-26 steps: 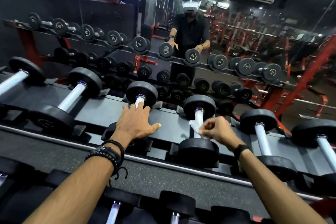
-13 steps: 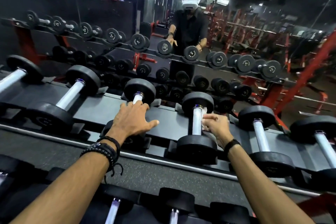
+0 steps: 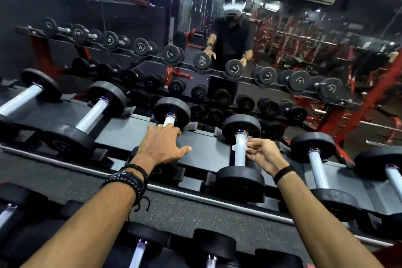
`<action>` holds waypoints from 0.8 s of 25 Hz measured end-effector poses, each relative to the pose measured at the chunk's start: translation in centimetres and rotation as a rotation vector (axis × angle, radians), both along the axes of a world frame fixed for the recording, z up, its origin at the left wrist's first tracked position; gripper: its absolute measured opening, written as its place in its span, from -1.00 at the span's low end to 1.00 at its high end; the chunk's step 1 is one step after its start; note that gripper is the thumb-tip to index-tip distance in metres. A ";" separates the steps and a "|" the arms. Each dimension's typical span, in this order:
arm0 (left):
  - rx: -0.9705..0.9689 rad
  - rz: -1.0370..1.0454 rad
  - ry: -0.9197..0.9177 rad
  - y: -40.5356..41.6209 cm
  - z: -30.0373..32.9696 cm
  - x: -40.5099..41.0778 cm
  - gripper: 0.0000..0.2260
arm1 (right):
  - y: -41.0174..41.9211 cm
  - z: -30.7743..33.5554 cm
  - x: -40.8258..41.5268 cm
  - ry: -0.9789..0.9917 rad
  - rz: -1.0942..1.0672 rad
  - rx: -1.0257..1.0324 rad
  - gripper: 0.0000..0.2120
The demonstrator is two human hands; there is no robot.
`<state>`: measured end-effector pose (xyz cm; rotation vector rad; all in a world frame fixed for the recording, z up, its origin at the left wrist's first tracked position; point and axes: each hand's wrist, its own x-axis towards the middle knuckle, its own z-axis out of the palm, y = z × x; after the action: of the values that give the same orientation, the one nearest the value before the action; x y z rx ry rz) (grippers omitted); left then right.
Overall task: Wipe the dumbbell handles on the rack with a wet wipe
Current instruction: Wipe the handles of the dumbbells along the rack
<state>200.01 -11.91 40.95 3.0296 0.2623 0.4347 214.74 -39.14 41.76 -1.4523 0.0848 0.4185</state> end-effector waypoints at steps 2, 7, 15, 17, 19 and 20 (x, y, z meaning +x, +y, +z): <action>-0.016 0.002 -0.008 0.1 0.0 -0.1 -0.48 | -0.6 -0.8 -0.5 0.112 0.044 0.042 -0.84; -0.007 0.005 0.001 -0.5 0.2 0.1 -0.51 | -2.7 -2.4 -1.6 0.206 0.170 0.055 -0.71; -0.034 0.035 -0.039 -0.5 0.4 -0.4 -0.56 | 0.7 -1.4 -0.2 0.205 0.370 0.058 -0.65; -0.029 0.039 -0.040 -0.8 0.4 -0.4 -0.57 | 0.0 -1.9 -0.3 0.257 0.473 0.002 -0.63; -0.014 0.044 -0.040 -0.9 0.5 -0.3 -0.56 | 0.7 -1.5 0.2 0.268 0.454 0.045 -0.68; -0.012 0.046 -0.040 -0.9 0.4 -0.4 -0.56 | 1.6 -1.1 0.5 0.254 0.409 0.053 -0.71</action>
<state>199.61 -12.81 41.38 3.0050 0.3314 0.4949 215.26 -37.54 40.65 -1.3568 -0.0217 0.9323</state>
